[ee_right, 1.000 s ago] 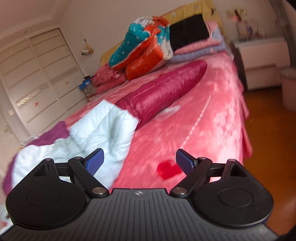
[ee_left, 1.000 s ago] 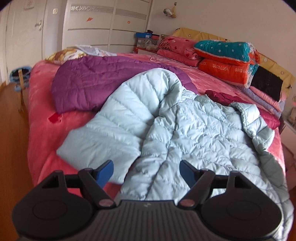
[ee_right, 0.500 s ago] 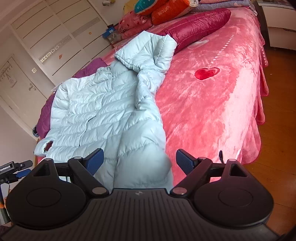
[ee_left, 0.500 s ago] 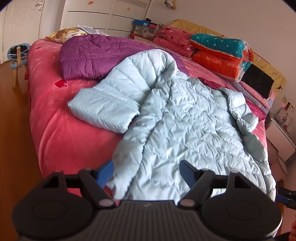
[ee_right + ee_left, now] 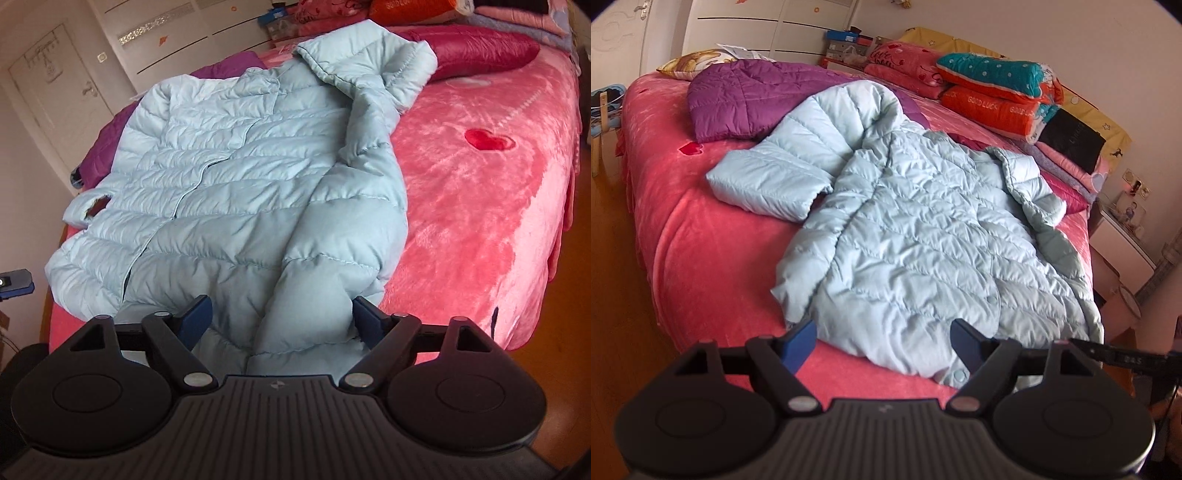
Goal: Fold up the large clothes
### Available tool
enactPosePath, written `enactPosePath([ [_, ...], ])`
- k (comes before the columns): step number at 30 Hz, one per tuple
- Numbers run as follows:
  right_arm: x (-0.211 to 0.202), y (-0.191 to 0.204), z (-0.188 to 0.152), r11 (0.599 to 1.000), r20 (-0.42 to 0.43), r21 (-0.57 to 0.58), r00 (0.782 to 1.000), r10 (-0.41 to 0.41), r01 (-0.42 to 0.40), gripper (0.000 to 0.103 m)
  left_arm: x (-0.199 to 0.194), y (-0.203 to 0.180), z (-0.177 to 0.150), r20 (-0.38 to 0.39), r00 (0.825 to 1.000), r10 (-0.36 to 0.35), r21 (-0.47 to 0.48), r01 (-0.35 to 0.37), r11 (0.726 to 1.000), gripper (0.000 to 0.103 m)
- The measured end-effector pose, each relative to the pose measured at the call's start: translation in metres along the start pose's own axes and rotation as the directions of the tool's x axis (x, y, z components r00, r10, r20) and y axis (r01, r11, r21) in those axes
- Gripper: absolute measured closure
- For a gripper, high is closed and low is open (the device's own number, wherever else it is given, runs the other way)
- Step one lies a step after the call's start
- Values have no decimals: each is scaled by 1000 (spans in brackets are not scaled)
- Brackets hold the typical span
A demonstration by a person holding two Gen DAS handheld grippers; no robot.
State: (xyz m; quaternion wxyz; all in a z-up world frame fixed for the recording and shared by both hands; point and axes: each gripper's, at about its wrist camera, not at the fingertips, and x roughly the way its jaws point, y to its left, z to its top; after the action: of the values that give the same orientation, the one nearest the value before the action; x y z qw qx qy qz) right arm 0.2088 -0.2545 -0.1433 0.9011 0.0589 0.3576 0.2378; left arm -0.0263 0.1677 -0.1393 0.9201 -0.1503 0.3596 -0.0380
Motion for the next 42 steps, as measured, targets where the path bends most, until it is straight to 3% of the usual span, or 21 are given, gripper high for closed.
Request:
enactPosePath([
  [1,0,3,2,1000,-1,1,1000,4,-4,51,1,1,-2,-6,1000,1,-3,-1,1000,22],
  [5,-4,7,9,1000,22,14,1000,22,-22,65,6,11,-1,-24,1000,14,-41,-15,999,19],
  [7,-8,-1,14,991,59,102,995,78,-84,70,7,20,2,-14,1000,24,-79,-25,997,17],
  [11,-17,-30,24,899,217,322,947,236,-298,74,14,43,15,5,999,38,-174,-36,984,16],
  [14,-16,-48,29,811,311,420,904,293,-407,74,25,58,26,24,999,30,-251,-23,968,15],
  [15,-16,-52,29,797,323,434,898,297,-420,74,31,63,29,28,999,27,-276,-18,961,15],
  [21,-2,-64,27,807,292,463,923,251,-366,74,74,68,34,11,1000,-16,-267,18,963,14],
  [24,6,-59,27,828,246,458,941,233,-324,64,87,63,35,15,998,-57,-245,59,968,14],
  [26,9,-61,22,820,218,475,946,240,-318,45,91,60,36,10,993,-117,-257,115,959,14],
  [27,11,-61,20,818,206,481,947,246,-317,27,93,58,37,3,989,-148,-270,143,952,17],
  [28,12,-59,19,819,188,482,950,251,-312,15,94,56,36,-8,983,-182,-277,173,945,23],
  [31,22,-48,16,835,122,466,956,268,-293,5,96,41,33,-58,963,-264,-247,243,938,36],
  [33,28,-40,14,854,73,443,960,270,-274,3,94,31,30,-80,951,-300,-212,278,937,41],
  [36,34,-28,13,881,23,401,964,264,-251,3,92,18,29,-96,942,-322,-167,304,938,59],
  [38,38,-22,13,896,8,377,968,250,-235,9,93,11,30,-107,945,-309,-144,293,945,75],
  [39,38,-20,14,902,3,368,971,239,-223,23,93,9,31,-113,948,-299,-140,282,949,85],
  [40,38,-19,15,905,1,368,974,228,-212,45,93,7,33,-116,949,-294,-147,277,950,91],
  [42,34,-19,16,902,14,378,975,221,-210,63,89,9,38,-94,945,-312,-183,292,939,95],
])
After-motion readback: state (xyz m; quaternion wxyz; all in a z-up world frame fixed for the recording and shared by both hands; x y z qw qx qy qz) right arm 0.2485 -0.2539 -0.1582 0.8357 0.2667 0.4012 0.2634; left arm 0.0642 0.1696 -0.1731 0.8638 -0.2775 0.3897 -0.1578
